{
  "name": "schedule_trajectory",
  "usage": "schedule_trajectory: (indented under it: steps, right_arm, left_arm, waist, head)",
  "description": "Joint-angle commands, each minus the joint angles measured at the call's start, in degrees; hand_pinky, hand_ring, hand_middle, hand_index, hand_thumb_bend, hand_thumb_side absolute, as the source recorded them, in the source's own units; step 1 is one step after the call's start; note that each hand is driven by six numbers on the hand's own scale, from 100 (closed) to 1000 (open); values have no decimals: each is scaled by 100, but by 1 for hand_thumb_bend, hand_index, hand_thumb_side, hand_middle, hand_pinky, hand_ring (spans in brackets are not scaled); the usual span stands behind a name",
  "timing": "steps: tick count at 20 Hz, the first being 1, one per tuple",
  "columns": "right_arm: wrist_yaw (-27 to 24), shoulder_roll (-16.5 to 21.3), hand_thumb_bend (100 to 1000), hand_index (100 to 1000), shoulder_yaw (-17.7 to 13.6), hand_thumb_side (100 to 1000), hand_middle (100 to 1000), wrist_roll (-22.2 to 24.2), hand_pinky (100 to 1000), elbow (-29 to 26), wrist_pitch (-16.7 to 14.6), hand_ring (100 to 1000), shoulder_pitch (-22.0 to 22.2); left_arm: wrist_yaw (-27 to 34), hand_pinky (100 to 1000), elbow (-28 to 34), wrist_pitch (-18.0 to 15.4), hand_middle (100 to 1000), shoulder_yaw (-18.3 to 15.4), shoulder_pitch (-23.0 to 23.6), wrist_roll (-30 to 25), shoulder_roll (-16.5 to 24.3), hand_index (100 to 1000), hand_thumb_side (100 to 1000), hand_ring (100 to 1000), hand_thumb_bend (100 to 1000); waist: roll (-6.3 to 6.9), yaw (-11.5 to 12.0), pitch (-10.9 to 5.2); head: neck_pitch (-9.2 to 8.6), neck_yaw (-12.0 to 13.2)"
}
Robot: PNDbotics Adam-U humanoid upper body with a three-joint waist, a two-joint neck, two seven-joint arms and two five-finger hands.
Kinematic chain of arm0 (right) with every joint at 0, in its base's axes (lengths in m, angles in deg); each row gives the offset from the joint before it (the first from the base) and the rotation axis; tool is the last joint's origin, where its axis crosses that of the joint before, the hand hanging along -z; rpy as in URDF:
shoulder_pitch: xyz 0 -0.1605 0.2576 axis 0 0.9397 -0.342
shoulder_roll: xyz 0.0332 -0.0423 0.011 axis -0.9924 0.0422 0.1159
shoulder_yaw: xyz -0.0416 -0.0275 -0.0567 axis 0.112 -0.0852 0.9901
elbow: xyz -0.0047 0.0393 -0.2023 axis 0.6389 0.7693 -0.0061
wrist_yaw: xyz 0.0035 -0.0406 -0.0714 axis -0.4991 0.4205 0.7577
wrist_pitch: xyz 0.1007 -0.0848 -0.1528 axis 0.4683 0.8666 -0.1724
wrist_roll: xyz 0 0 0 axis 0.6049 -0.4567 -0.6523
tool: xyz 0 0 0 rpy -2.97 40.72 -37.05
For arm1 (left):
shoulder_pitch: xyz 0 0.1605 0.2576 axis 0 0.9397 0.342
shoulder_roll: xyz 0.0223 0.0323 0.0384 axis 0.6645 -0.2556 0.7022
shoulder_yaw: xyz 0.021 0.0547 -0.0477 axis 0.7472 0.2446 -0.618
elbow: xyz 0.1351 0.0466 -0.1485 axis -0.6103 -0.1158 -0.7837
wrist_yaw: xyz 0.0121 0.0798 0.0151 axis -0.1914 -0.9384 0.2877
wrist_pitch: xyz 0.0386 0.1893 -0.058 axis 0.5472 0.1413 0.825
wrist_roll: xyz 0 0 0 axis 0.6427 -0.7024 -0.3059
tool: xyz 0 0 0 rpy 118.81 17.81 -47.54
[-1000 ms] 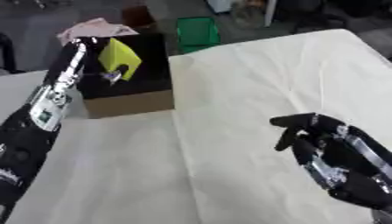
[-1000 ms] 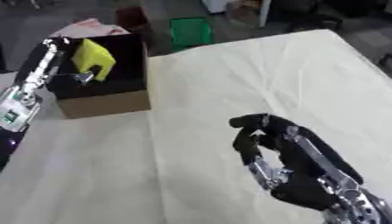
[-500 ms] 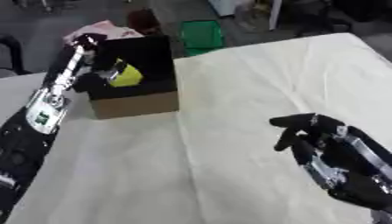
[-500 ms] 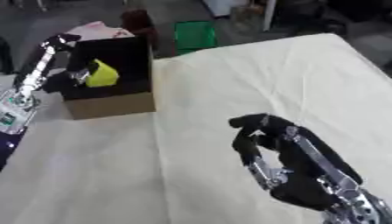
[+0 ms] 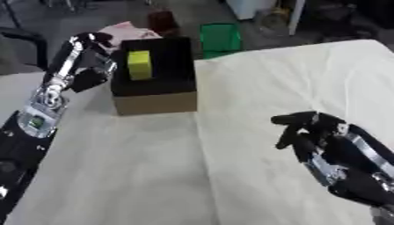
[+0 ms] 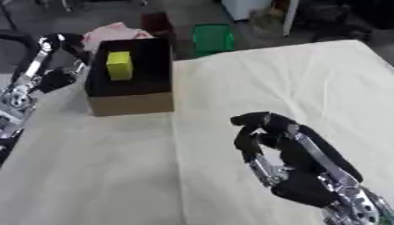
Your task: Pick up objects on the table and place them in the box.
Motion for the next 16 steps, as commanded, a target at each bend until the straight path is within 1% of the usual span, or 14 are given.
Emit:
schedule_trajectory:
  steps: [1, 4, 7, 10, 12, 16]
  right_arm:
    - [-16, 82, 100, 791, -109, 435, 543, -66, 651, -30, -21, 887, -10]
    - [6, 77, 100, 795, -158, 428, 543, -117, 651, -16, -36, 887, 26]
    - [36, 71, 104, 799, -201, 420, 544, -164, 651, -7, -55, 888, 64]
    - [52, 55, 108, 804, -248, 413, 545, -213, 651, 0, -72, 888, 83]
    - [64, 46, 111, 807, -286, 407, 545, -253, 651, 7, -83, 888, 101]
    - [101, 24, 115, 810, -363, 402, 545, -332, 650, 37, -107, 888, 144]
  left_arm:
    - [338, 871, 608, -225, 620, 110, 149, -6, 303, 790, 598, 589, 174]
    - [634, 875, 1090, -442, 614, 208, 572, 32, 436, 790, 617, 584, 159]
    - [942, 883, 1591, -459, 609, 236, 1037, -6, 463, 787, 652, 581, 150]
    - [1232, 891, 2062, -403, 608, 226, 1467, -173, 405, 787, 689, 582, 138]
    - [1418, 900, 2363, -343, 610, 231, 1759, -339, 319, 789, 742, 584, 120]
    - [1785, 909, 2961, -74, 609, 224, 2256, -701, 144, 791, 795, 584, 110]
  waist:
    - [-27, 90, -120]
    - [-64, 261, -112]
    - [-95, 364, -105]
    - [-106, 398, -84]
    - [-116, 464, -66]
    - [-121, 568, -17]
  head:
    - [62, -10]
    - [108, -27]
    - [174, -15]
    - [276, -13]
    - [372, -6]
    - [511, 3]
